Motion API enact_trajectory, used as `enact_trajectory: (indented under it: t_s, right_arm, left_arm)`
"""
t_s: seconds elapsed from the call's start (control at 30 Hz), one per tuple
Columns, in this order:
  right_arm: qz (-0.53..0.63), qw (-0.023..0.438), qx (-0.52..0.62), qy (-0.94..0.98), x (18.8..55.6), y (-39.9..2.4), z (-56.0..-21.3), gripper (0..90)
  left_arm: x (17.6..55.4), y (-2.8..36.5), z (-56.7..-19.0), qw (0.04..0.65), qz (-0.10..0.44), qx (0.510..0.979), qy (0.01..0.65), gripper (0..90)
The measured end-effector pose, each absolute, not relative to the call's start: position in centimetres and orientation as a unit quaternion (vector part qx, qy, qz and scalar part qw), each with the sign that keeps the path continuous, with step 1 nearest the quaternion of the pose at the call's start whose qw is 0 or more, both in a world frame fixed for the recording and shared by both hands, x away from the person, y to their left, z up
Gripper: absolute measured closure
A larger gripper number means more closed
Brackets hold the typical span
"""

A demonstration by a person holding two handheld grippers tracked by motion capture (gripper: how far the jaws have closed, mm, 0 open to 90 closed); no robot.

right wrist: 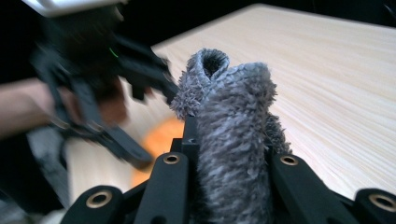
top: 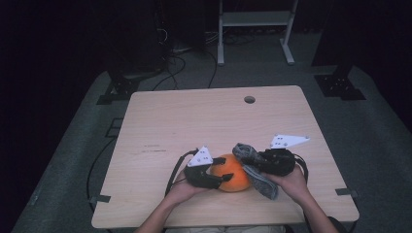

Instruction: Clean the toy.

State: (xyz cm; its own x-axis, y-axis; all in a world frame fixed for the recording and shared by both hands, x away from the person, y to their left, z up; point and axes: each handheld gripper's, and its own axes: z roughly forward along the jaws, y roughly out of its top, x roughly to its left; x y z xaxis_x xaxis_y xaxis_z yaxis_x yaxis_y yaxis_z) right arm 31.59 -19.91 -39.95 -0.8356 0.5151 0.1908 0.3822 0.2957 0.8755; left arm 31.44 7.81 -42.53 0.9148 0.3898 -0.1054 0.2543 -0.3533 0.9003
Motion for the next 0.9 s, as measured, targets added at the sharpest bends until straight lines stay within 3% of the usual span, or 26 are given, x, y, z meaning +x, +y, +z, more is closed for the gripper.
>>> enact_trajectory:
  t_s: [0.07,0.13,0.2,0.3,0.4,0.47,0.53,0.6,0.67,0.73,0.8,0.9]
  right_arm:
    - [0.513,0.055,0.273,0.812,31.3,-19.7,-40.6,74.7]
    - [0.515,0.034,0.254,0.818,30.7,-19.6,-40.6,74.7]
    - [0.522,0.027,0.24,0.818,30.3,-19.2,-40.5,74.7]
    - [0.515,0.042,0.242,0.821,30.6,-18.5,-40.5,74.7]
    - [0.516,0.065,0.268,0.811,31.4,-19.2,-40.4,74.7]
    - [0.507,0.081,0.283,0.81,31.6,-20.1,-40.4,74.7]
    - [0.493,0.094,0.291,0.815,31.7,-20.9,-40.7,74.7]
    - [0.492,0.08,0.292,0.816,31.6,-21.5,-41.0,74.7]
    - [0.505,0.056,0.28,0.815,31.4,-21.4,-41.2,74.7]
    - [0.52,0.033,0.247,0.817,30.9,-20.5,-40.9,74.7]
    - [0.53,0.024,0.22,0.819,30.5,-19.4,-40.6,74.6]
    - [0.535,0.061,0.228,0.811,30.6,-18.9,-40.0,74.7]
  left_arm:
    - [32.0,8.0,-42.4,0.524,0.076,0.816,0.23,16.2]
    - [32.7,8.0,-42.9,0.51,0.048,0.822,0.25,10.5]
    - [32.5,7.5,-43.7,0.502,0.029,0.832,0.236,17.4]
    - [31.3,6.8,-43.5,0.487,0.071,0.848,0.198,29.9]
    - [31.0,6.9,-43.4,0.489,0.073,0.849,0.187,32.5]
    - [31.1,7.1,-43.3,0.493,0.07,0.848,0.181,31.3]
    - [31.4,7.3,-43.1,0.501,0.064,0.841,0.194,23.8]
    - [32.0,7.5,-43.0,0.497,0.054,0.838,0.218,13.2]
    - [32.4,7.3,-43.5,0.488,0.026,0.842,0.229,9.3]
    - [31.9,6.9,-43.8,0.49,0.034,0.845,0.213,19.6]
    - [30.9,6.3,-43.2,0.486,0.098,0.849,0.185,31.2]
    - [30.4,6.3,-42.6,0.5,0.163,0.829,0.189,37.3]
